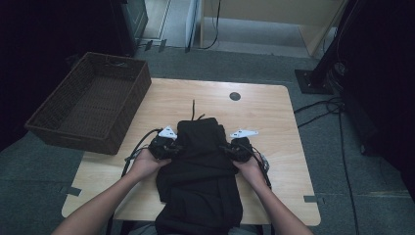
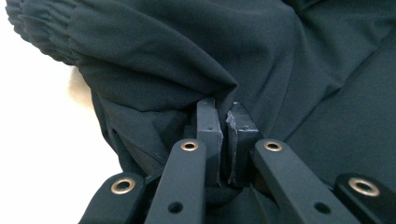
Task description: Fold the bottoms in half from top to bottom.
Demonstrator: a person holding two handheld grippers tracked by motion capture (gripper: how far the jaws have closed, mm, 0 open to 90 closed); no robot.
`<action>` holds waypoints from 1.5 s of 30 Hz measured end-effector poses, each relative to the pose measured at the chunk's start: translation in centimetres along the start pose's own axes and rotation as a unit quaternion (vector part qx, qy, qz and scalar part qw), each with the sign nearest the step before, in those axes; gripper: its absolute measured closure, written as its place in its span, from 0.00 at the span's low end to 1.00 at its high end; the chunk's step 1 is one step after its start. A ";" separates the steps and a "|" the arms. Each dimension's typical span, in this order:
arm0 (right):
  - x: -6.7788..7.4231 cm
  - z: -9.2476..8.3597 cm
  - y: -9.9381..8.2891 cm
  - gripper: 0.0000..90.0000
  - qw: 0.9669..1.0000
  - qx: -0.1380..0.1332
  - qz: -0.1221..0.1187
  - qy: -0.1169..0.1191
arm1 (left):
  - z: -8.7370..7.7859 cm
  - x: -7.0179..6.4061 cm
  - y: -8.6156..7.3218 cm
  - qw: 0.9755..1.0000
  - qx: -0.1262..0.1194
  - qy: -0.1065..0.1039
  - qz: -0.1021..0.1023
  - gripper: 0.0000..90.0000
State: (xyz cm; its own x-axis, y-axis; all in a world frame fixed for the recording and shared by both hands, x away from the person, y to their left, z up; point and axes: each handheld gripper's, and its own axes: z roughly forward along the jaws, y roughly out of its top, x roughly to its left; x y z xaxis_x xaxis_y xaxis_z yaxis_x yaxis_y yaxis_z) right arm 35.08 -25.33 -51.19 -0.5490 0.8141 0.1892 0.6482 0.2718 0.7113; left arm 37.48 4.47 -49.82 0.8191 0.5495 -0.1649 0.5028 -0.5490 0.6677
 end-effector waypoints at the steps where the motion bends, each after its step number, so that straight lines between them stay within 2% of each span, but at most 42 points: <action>1: -0.3 0.2 0.4 0.86 1.000 0.002 0.007 0.000 | 0.3 0.5 0.4 1.000 -0.001 0.006 -0.003 0.95; 5: -2.3 2.1 2.5 0.86 1.000 -0.007 0.018 -0.001 | 1.2 2.5 1.8 0.999 -0.004 0.027 -0.019 0.95; 8: -3.7 3.3 3.8 0.84 0.999 -0.010 0.037 0.007 | 1.6 4.2 2.8 0.999 -0.004 0.043 -0.031 0.95; 12: -5.2 4.8 5.5 0.85 0.999 -0.016 0.046 -0.006 | 2.4 5.8 3.9 0.998 -0.007 0.055 -0.040 0.95; 18: -5.9 6.3 7.6 0.86 0.998 -0.011 0.046 -0.041 | 3.5 8.0 5.5 0.996 -0.012 0.072 -0.056 0.95; 22: -5.9 7.2 8.3 0.87 0.996 -0.028 0.038 -0.082 | 4.1 8.9 6.3 0.993 -0.014 0.089 -0.070 0.94; 24: -5.8 7.4 8.4 0.88 0.994 -0.031 0.045 -0.090 | 4.1 8.8 6.7 0.992 -0.015 0.094 -0.079 0.95; 25: -5.8 7.2 8.6 0.89 0.993 -0.032 0.062 -0.090 | 3.9 8.8 6.8 0.992 -0.020 0.091 -0.081 0.96; 27: -5.8 6.5 9.2 0.90 0.992 -0.042 0.080 -0.089 | 2.9 8.6 7.3 0.991 -0.048 0.092 -0.087 0.97; 29: -5.7 5.4 10.0 0.90 0.991 -0.058 0.080 -0.085 | 1.1 8.1 8.0 0.988 -0.088 0.094 -0.087 0.98; 30: -5.5 4.4 10.6 0.90 0.991 -0.069 0.076 -0.081 | 0.4 7.9 8.2 0.988 -0.098 0.088 -0.085 0.98; 32: -5.0 2.6 11.3 0.90 0.991 -0.087 0.065 -0.077 | -1.4 6.7 8.5 0.988 -0.118 0.082 -0.063 0.97; 34: -4.1 0.3 11.2 0.90 0.992 -0.100 0.052 -0.059 | -2.7 5.3 8.3 0.990 -0.111 0.079 -0.034 0.97; 36: -3.1 -1.1 10.6 0.90 0.993 -0.098 0.046 -0.037 | -3.6 4.0 7.7 0.992 -0.110 0.066 -0.021 0.97; 40: -1.1 -3.7 8.1 0.90 0.996 -0.090 0.022 -0.017 | -5.2 1.1 5.6 0.994 -0.101 0.043 0.001 0.97; 42: -0.2 -4.5 6.5 0.90 0.996 -0.081 0.023 0.000 | -5.4 0.0 4.1 0.995 -0.095 0.027 0.002 0.97; 45: 0.9 -4.4 3.7 0.90 0.998 -0.051 0.027 0.015 | -4.6 -1.2 1.4 0.998 -0.062 0.011 0.009 0.97</action>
State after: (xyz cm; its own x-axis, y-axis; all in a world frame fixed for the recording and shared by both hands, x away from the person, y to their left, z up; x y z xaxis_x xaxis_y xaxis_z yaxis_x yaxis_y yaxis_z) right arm 34.69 -25.81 -45.39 -0.5319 0.8096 0.2483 0.6212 0.1737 0.7642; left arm 35.89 5.92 -45.33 0.8210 0.5542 -0.1372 0.4489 -0.4780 0.7550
